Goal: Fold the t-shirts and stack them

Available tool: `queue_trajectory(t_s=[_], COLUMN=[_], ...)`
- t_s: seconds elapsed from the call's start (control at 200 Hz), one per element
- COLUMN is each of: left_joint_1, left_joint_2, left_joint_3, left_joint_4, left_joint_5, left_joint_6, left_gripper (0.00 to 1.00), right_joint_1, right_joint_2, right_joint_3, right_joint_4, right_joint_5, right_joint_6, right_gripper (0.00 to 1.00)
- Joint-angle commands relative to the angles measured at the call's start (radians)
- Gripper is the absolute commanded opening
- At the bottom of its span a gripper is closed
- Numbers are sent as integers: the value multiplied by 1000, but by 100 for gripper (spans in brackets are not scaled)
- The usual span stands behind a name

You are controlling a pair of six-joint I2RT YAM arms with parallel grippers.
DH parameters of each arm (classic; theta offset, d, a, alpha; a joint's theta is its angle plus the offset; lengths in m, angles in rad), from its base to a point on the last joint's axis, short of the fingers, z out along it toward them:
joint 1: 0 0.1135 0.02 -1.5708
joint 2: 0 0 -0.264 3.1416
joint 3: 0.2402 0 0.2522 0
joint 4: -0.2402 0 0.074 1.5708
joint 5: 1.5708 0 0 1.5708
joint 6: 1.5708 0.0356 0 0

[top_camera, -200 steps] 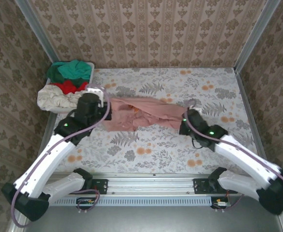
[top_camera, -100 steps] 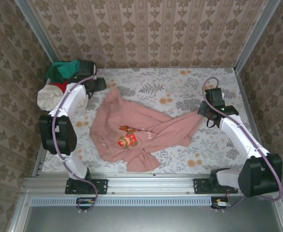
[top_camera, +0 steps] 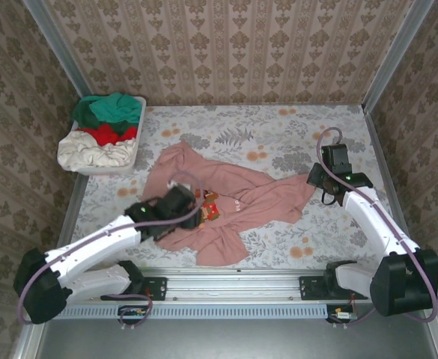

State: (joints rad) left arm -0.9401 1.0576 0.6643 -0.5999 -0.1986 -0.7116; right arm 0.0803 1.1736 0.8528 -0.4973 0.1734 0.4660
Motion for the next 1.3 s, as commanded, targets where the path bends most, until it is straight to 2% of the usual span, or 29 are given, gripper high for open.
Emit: queue_trajectory(t_s=[0.0,0.105,0.245,0.305,0.455,0.56,0.685,0.75,0.835,1.165,1.295], left_joint_1=[-150,-275,-350,-360,-377,-383,-396,-421,-434,-451,-448], left_joint_2=[8,5,22,35,85,138,115,84,68,163,177], left_joint_3=[-101,-150,-199,-217,-202,-178,-149,-117,-87,-141,-168], left_joint_4=[-80,-53,35,95,164,166,112,37,-6,89,164], left_joint_5=[-36,-45,-35,-19,-5,0,-38,-89,-94,-40,-25], left_joint_6=[-331,-462,-539,-550,-549,-552,-566,-579,-573,-611,-597], left_gripper=[57,58,56,52,51,48,45,45,46,47,39], right_joint_1=[-10,-23,-36,-37,-40,-45,-48,-50,-54,-59,-59], right_joint_2=[-38,-46,-58,-64,-80,-87,-96,-102,-112,-157,-166], right_joint_3=[-25,-37,-51,-56,-76,-84,-89,-91,-95,-104,-106], right_joint_4=[-10,-19,-17,-20,-18,-17,-16,-18,-20,-34,-33], right_joint_5=[-3,0,-27,-32,-44,-57,-71,-72,-76,-91,-104], right_joint_6=[-15,-14,-12,-12,-12,-10,-13,-14,-13,-13,-9], right_gripper=[0,0,0,0,0,0,0,0,0,0,0])
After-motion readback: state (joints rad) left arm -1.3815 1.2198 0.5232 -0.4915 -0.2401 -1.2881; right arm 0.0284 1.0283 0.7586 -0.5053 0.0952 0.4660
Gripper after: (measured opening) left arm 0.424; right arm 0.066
